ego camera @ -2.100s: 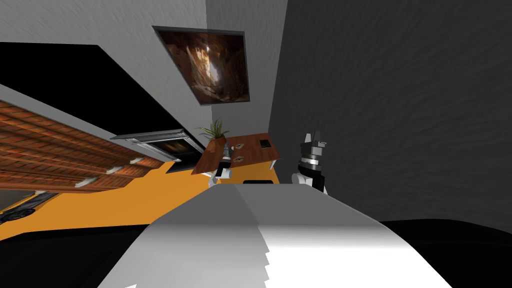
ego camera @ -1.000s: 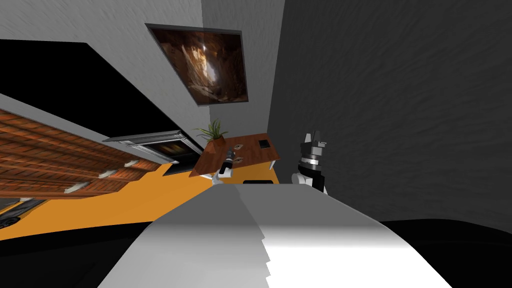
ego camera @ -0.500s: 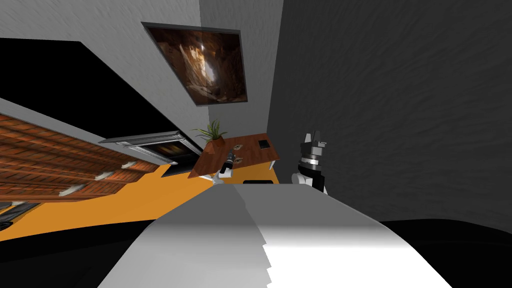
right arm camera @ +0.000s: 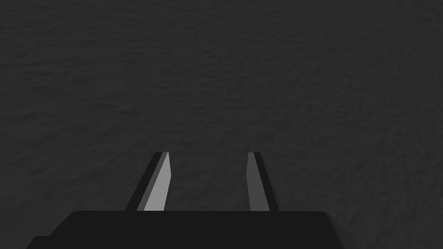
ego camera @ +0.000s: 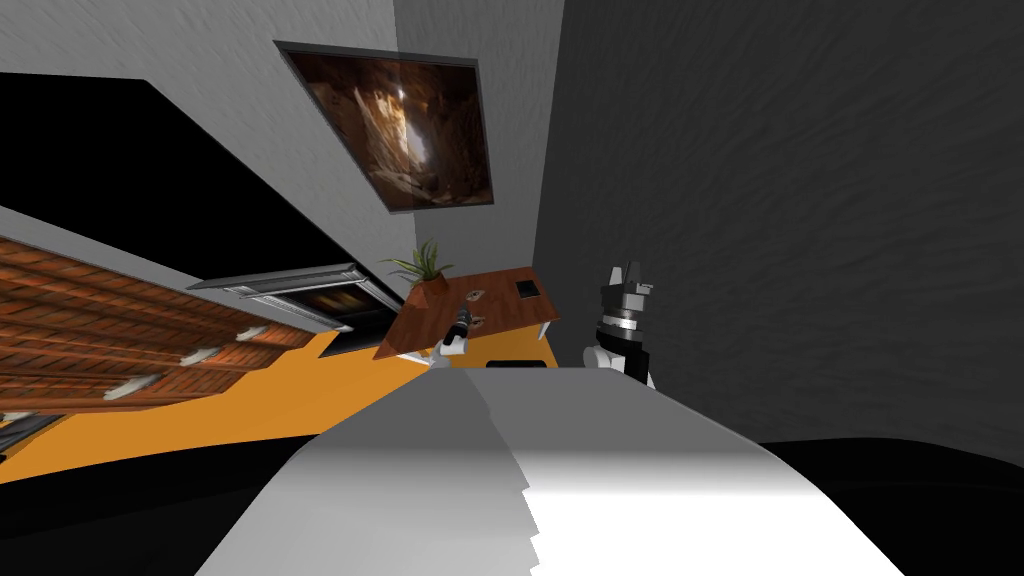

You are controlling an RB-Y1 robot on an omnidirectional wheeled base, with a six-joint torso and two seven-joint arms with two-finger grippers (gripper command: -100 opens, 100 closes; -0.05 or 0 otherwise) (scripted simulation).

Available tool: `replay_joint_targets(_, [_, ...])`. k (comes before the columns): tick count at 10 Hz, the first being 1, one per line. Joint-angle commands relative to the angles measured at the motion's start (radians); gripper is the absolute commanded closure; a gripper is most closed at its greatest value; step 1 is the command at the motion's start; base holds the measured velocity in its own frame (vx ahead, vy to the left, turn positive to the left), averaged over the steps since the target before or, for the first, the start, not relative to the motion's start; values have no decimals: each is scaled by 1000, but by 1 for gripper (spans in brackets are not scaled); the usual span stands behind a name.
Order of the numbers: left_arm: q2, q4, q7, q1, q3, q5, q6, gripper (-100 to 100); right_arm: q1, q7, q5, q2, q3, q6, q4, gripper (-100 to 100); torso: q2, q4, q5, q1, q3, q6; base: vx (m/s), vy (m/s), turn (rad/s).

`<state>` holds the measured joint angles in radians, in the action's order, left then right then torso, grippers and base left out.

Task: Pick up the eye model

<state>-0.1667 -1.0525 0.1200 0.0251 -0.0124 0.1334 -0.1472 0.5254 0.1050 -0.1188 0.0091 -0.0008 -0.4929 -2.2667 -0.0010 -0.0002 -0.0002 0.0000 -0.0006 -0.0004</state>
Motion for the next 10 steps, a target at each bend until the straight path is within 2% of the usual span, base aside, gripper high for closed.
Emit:
replay_joint_targets(1, [0,50,3,27,-4,2,5,-100,0,0,0,0,0,0,0,0,0,0,0,0,0,0,13,3,-11])
replay_joint_targets(2, [0,75,3,27,-4,2,5,-100,0,0,0,0,0,0,0,0,0,0,0,0,0,0,7,2,-3])
replay_joint_targets(5, [13,158,6,71,-19,3,51,-100,0,0,0,0,0,0,0,0,0,0,0,0,0,0,16,5,-21])
replay_joint_targets(6, [13,180,6,71,-19,3,51,-100,0,0,0,0,0,0,0,0,0,0,0,0,0,0,21,6,-14])
replay_joint_targets(7, [19,203,8,92,-27,4,72,-100,0,0,0,0,0,0,0,0,0,0,0,0,0,0,23,7,-16])
replay_joint_targets(9, [19,228,8,92,-27,4,72,-100,0,0,0,0,0,0,0,0,0,0,0,0,0,0,13,4,-7])
replay_joint_targets(10, [26,264,10,111,-35,5,93,-100,0,0,0,0,0,0,0,0,0,0,0,0,0,0,13,6,-17])
